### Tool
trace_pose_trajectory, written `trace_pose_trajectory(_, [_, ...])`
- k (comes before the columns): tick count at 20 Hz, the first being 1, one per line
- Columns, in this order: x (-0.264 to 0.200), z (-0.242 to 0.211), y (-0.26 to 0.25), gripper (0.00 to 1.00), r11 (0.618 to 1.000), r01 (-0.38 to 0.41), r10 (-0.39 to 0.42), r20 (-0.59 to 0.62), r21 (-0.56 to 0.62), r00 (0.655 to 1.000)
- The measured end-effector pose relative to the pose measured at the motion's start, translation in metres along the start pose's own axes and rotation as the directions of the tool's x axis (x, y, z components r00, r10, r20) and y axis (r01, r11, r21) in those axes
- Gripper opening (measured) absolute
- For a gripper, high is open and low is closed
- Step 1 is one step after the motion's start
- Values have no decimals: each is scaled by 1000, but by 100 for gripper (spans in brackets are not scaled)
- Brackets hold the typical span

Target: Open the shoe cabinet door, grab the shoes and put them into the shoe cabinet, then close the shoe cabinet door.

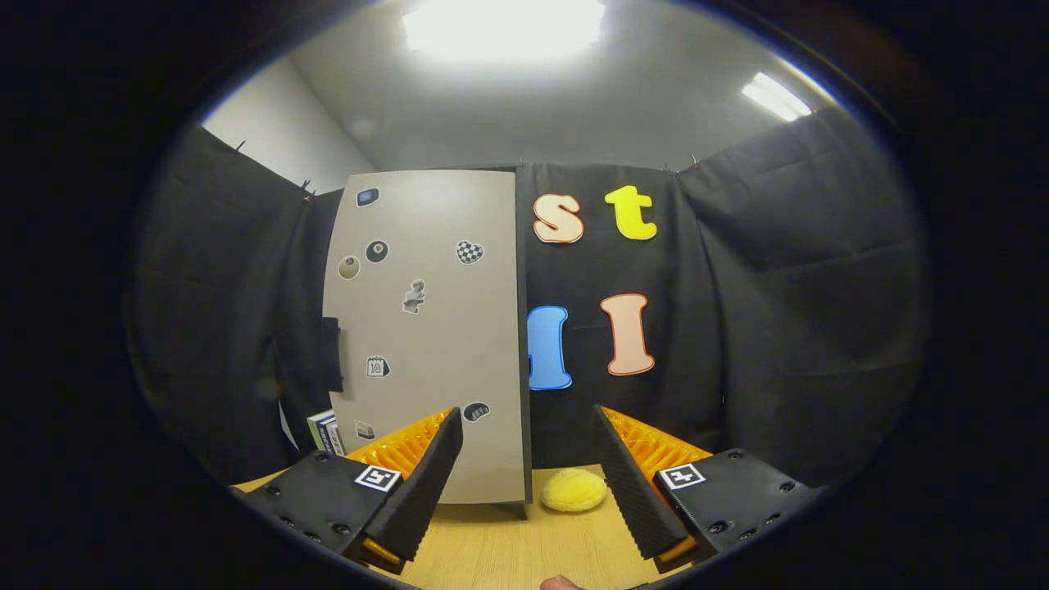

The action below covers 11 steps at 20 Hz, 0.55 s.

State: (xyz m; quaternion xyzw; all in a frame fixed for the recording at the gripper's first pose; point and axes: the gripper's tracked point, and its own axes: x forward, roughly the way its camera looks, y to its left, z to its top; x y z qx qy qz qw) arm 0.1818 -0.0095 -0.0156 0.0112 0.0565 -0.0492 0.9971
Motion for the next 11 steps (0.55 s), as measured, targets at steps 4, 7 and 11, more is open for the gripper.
trace_pose_trajectory(4, [6, 12, 7, 98, 1000, -1, 1, 27, 10, 1000])
trace_pose_trajectory(7, [11, 10, 12, 98, 1000, -1, 1, 24, -2, 1000])
trace_pose_trajectory(11, [11, 7, 14, 98, 1000, -4, 4, 16, 18, 1000])
